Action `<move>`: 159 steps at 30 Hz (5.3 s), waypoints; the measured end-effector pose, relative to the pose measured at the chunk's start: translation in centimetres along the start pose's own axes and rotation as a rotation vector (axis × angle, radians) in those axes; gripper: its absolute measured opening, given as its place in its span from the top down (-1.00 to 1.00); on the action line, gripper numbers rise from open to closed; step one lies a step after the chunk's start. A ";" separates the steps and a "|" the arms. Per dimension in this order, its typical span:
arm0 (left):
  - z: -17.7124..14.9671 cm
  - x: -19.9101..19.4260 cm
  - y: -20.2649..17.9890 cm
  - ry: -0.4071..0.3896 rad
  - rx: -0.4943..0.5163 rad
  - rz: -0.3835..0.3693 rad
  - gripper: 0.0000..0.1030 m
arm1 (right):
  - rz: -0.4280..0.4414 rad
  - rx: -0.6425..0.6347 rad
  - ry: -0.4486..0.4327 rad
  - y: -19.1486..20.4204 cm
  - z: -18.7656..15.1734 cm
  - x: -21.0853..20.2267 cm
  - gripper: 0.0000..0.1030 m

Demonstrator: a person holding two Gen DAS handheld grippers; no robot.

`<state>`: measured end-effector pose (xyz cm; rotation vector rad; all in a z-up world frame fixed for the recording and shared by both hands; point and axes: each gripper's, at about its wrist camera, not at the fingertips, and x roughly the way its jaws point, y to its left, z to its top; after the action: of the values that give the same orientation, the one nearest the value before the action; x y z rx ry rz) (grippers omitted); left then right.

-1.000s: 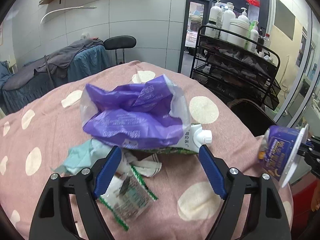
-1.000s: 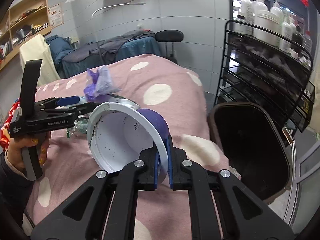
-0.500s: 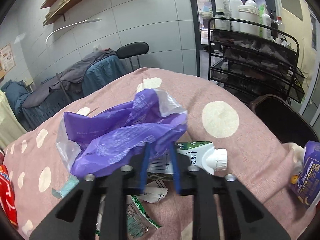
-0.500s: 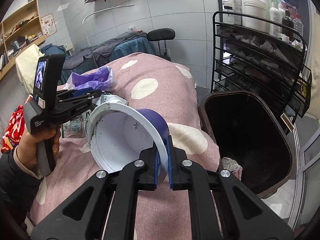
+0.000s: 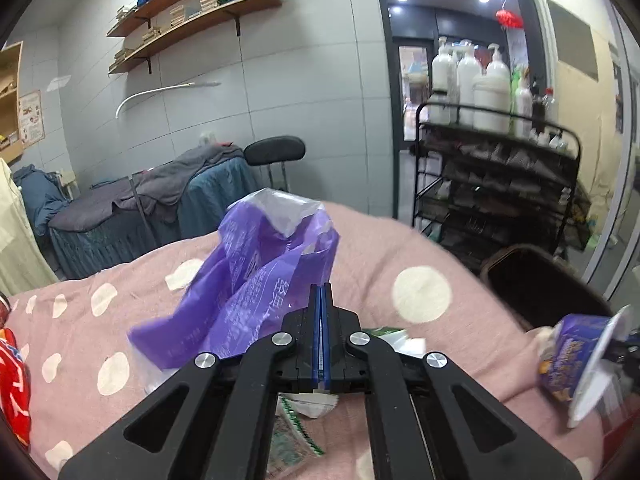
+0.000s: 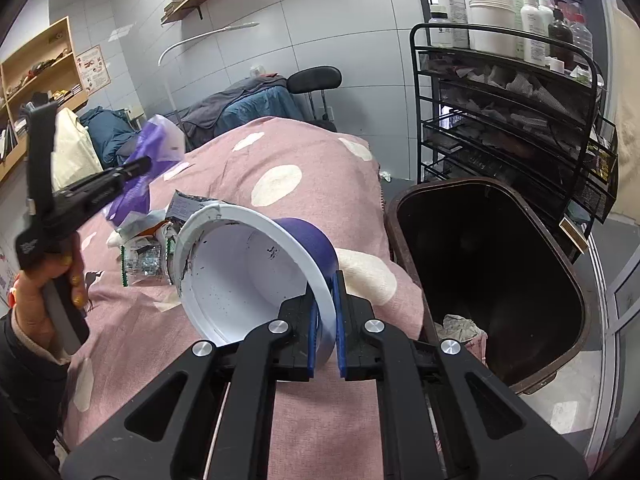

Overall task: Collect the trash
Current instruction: 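Lift the yogurt cup with the right tool while the left tool grasps the purple bag, then carry the yogurt cup over the brown bin and open the right tool, then lower the purple bag into the bin and open the left tool, then move the right tool to the bed and grasp the green-and-white milk carton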

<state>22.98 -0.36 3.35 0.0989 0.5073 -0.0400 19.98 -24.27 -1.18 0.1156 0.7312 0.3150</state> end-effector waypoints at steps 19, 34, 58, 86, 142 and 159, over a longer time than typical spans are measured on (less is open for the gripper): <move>3.8 -4.5 -8.0 -0.097 -0.024 -0.330 0.97 | -0.198 0.108 -0.036 -8.6 1.6 -0.8 0.83; 4.3 -3.2 -13.3 -0.049 0.022 -0.459 0.97 | -0.342 0.229 0.142 -16.1 0.2 6.4 0.78; 4.8 2.2 -22.6 0.087 0.104 -0.608 0.97 | -0.336 0.268 0.011 -13.9 -3.3 -0.5 -0.47; 0.9 8.0 -28.0 0.311 0.183 -0.609 -0.50 | -0.341 0.267 0.003 -13.0 -6.2 -3.4 -0.71; -7.3 -0.3 13.2 0.290 -0.227 -0.128 -0.88 | -0.004 -0.592 0.186 14.4 4.2 10.2 -0.80; -6.5 5.2 15.2 0.364 -0.256 -0.228 0.12 | -0.075 -0.785 0.283 17.9 5.5 18.3 -0.44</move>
<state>25.28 15.38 -3.56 -0.2073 0.8813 -0.1817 32.17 -1.38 -5.00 -0.7105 0.8411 0.5320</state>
